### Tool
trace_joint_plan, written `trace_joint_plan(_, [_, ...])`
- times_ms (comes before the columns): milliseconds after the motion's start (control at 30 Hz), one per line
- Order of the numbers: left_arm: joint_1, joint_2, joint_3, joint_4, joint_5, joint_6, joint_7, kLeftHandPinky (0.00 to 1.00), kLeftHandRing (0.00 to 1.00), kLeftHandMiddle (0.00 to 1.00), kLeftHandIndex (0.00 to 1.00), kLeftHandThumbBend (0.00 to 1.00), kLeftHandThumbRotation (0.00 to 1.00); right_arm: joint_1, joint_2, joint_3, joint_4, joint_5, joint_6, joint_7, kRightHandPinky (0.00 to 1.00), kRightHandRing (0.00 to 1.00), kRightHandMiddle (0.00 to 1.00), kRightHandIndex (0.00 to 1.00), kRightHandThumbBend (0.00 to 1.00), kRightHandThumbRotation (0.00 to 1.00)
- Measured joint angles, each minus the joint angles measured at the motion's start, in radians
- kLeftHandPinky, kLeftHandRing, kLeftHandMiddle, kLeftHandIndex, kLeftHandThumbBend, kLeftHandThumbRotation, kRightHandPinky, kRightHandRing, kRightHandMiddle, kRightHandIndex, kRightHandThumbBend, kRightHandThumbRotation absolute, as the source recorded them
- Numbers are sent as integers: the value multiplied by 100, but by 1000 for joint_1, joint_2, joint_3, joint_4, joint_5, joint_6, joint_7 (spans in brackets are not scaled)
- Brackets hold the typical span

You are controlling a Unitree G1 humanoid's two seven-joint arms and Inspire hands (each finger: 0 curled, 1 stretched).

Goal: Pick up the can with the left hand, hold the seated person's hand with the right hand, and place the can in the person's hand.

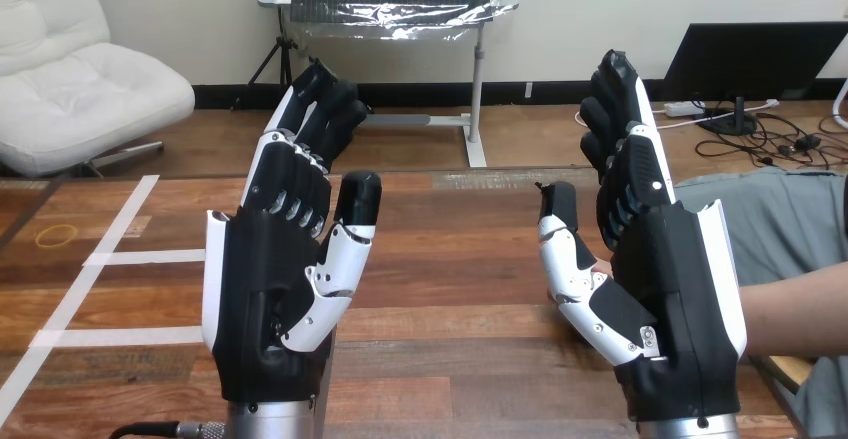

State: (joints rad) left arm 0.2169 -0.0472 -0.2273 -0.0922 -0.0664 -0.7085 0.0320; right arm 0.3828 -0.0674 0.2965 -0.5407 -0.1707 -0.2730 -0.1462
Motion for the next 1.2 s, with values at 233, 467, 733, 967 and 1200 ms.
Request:
trace_joint_plan(233, [0,0,0,0,0,0,0,88,85,85,87,39,40,0,0,-2,0,0,0,0,100,100,100,100,0,0])
trace_joint_plan(467, [0,0,0,0,0,0,0,88,85,86,87,39,38,0,0,-3,0,-1,0,0,100,100,100,100,0,0])
trace_joint_plan(733, [0,0,0,-1,0,7,1,88,85,86,87,41,35,1,-1,-3,0,-1,0,0,100,100,100,100,0,0])
trace_joint_plan(967, [1,1,1,-7,-10,19,-3,88,86,87,88,41,32,1,-1,-3,0,0,0,0,100,100,100,100,0,0])
trace_joint_plan(1200, [4,2,4,-35,-34,20,-19,85,86,88,90,42,29,2,-3,-3,0,0,0,0,100,100,100,100,0,0])
